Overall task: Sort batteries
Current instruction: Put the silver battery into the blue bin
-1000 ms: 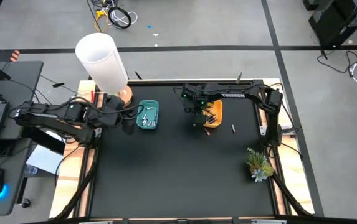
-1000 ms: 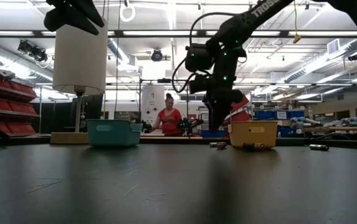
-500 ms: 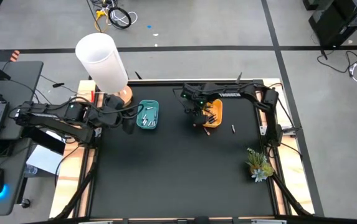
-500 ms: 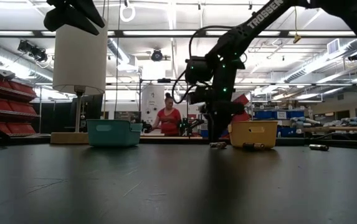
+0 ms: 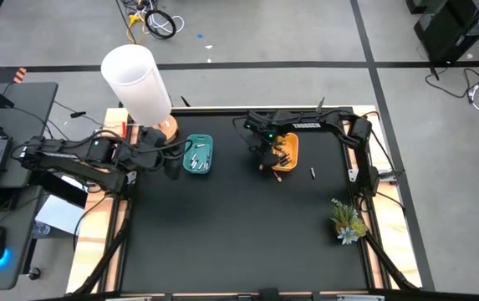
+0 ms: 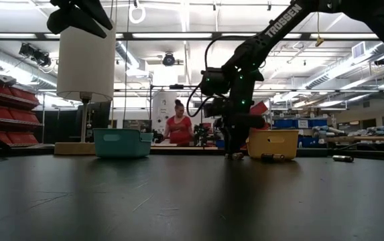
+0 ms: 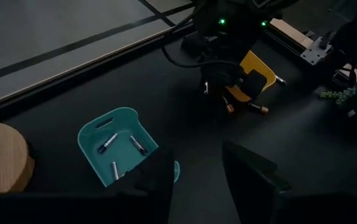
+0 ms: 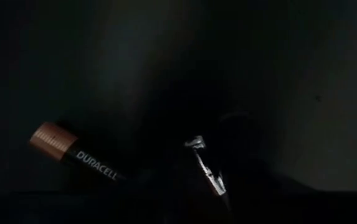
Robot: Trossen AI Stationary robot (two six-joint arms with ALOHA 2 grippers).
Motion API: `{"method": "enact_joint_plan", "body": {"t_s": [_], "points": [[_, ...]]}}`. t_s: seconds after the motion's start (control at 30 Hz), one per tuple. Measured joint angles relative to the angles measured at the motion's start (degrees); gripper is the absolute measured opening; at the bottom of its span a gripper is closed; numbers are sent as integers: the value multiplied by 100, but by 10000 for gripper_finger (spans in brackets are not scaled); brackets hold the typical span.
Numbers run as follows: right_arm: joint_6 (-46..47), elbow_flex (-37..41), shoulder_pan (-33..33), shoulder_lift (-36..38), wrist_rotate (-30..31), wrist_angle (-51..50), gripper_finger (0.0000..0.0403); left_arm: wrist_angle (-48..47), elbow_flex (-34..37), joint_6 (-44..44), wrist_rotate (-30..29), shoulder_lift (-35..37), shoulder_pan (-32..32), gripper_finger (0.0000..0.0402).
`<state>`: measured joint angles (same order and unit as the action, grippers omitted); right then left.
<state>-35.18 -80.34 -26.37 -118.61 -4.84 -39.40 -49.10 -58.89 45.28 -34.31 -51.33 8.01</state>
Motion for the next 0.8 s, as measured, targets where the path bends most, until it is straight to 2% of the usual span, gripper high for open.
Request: {"method": "enact_joint_plan", "body": {"t_s": [0.23, 0.43, 0.8], "points": [[-193, 15, 15, -11, -147, 142, 19, -2, 0, 0, 20, 0, 0, 147], [-156, -9, 112, -22, -128, 361, 31, -4, 0, 0, 25, 0, 0, 147], [497, -484, 295, -74, -254, 374, 29, -10, 0, -119, 19, 0, -2, 147]]}}
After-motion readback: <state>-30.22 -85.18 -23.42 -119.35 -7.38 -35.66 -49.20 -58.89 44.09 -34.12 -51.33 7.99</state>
